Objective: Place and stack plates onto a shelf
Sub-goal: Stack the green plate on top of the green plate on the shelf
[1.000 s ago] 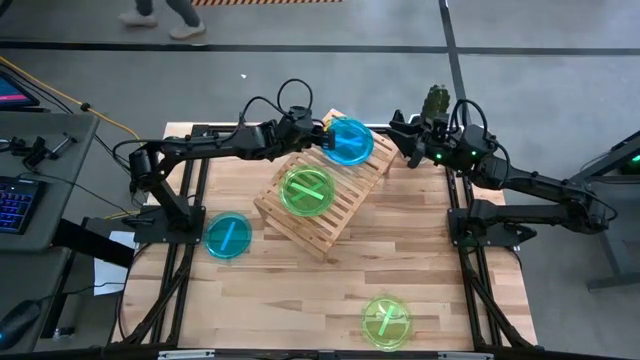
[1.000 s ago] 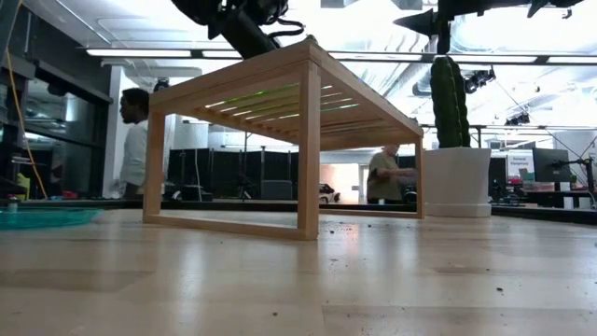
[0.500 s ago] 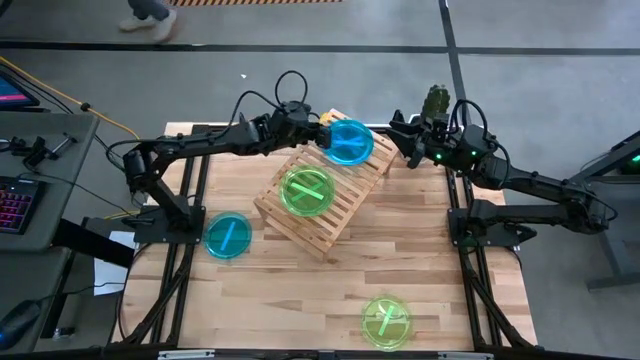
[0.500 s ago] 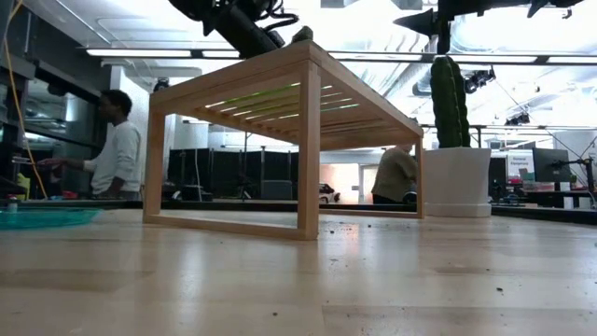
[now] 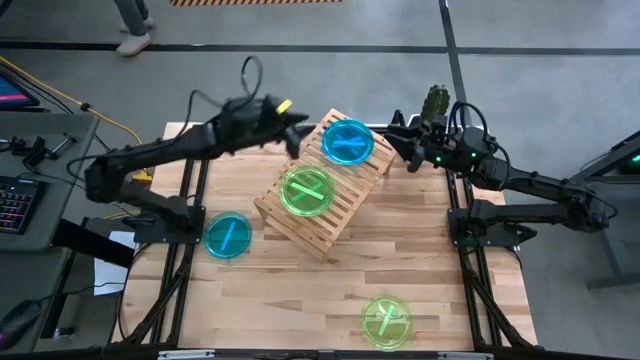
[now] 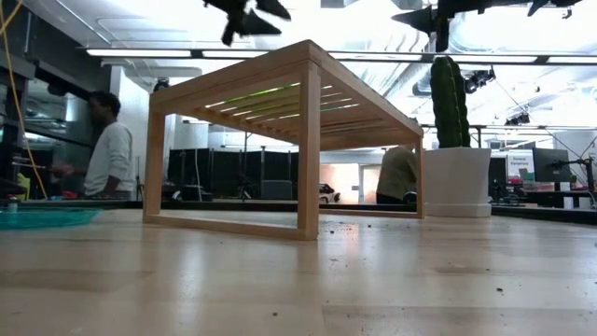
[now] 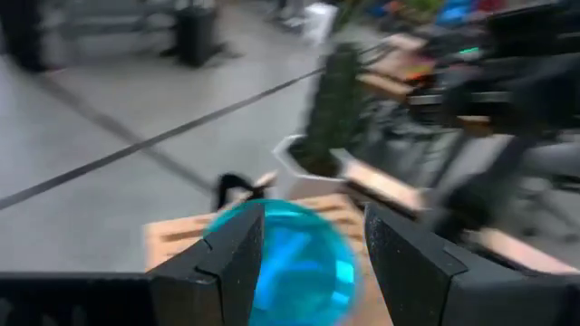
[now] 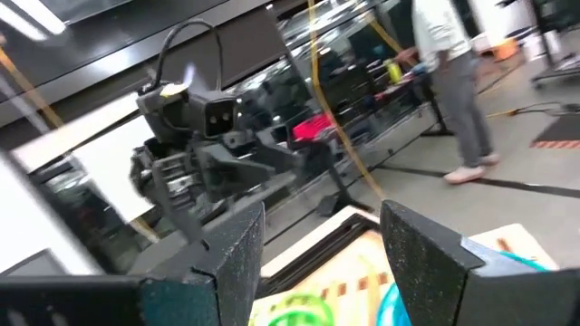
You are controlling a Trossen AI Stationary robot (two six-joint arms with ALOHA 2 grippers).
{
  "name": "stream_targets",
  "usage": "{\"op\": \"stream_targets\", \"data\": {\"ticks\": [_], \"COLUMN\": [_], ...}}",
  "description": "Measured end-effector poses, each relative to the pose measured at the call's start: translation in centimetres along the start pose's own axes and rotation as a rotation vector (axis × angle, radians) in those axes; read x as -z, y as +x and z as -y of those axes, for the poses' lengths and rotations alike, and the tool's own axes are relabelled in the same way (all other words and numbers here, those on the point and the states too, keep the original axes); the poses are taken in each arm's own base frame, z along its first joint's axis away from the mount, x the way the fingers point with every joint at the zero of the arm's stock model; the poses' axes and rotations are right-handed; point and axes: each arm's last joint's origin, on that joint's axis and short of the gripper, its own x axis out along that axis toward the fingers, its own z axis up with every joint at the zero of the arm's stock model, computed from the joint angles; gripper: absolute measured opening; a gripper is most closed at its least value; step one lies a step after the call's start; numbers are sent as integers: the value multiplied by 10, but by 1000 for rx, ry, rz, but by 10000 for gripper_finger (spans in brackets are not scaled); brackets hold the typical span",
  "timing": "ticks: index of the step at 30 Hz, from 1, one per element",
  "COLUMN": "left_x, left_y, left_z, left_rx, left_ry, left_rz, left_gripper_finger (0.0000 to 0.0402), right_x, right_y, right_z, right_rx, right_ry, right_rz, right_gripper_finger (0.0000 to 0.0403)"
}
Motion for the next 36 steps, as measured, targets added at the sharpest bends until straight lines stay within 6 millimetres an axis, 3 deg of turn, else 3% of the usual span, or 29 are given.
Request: {"op": "stream_targets", "data": {"ticks": [5,10,16,24,26,29,32,36], "left_x": [29,57,62,57,57,60,63,63], "left_y": [-47,-84,-111,-127,-128,-127,-126,-126], "left_z": [16,17,13,11,11,11,10,10], "left_rx": [159,253,302,334,333,335,341,348], "left_ry": [-55,-98,-93,-24,-23,-30,-73,-130], "left_rz": [146,267,317,368,360,324,288,277], "left_gripper_finger": [182,182,182,182,182,181,181,181], "right_x": [4,6,7,11,17,30,46,72], "right_y": [0,-1,-1,-1,-2,-8,-21,-44], "right_z": [-7,-11,-13,-11,-10,-15,-25,-43], "right_rx": [-93,-152,-164,-136,-101,-81,-91,-107], "right_ry": [-2,-65,-101,-11,47,138,248,332], "right_rz": [-52,-76,-78,-120,-234,-560,-886,-1175], "right_gripper_finger": [204,204,204,204,204,204,204,204]}}
